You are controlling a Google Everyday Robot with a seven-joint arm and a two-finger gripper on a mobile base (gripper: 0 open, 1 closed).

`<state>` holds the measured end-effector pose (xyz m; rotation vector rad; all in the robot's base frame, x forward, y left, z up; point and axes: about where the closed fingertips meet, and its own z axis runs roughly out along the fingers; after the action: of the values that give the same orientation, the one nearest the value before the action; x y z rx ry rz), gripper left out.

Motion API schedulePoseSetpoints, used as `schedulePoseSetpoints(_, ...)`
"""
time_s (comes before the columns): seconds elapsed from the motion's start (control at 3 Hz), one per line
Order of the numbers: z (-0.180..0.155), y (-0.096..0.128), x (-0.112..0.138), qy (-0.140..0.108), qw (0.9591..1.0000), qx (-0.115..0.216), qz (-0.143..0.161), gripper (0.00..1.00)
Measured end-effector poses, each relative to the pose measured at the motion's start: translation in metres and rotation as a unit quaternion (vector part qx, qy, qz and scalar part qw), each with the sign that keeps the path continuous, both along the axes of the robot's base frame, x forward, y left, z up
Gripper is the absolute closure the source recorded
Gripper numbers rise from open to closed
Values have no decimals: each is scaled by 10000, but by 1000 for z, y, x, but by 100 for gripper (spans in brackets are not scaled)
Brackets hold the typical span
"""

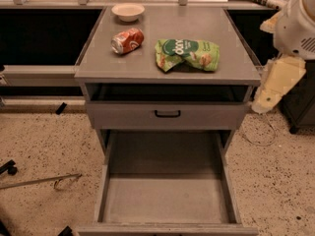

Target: Place green rice chip bag into middle drawer

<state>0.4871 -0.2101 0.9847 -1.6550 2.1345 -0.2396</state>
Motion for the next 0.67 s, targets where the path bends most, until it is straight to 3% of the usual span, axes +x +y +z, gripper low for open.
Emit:
schedulePoseSetpoints(0.33,15,10,71,-749,9971,153,-65,0)
schedulePoseSetpoints(0.67,12,34,136,-1101,9932,356,121,0)
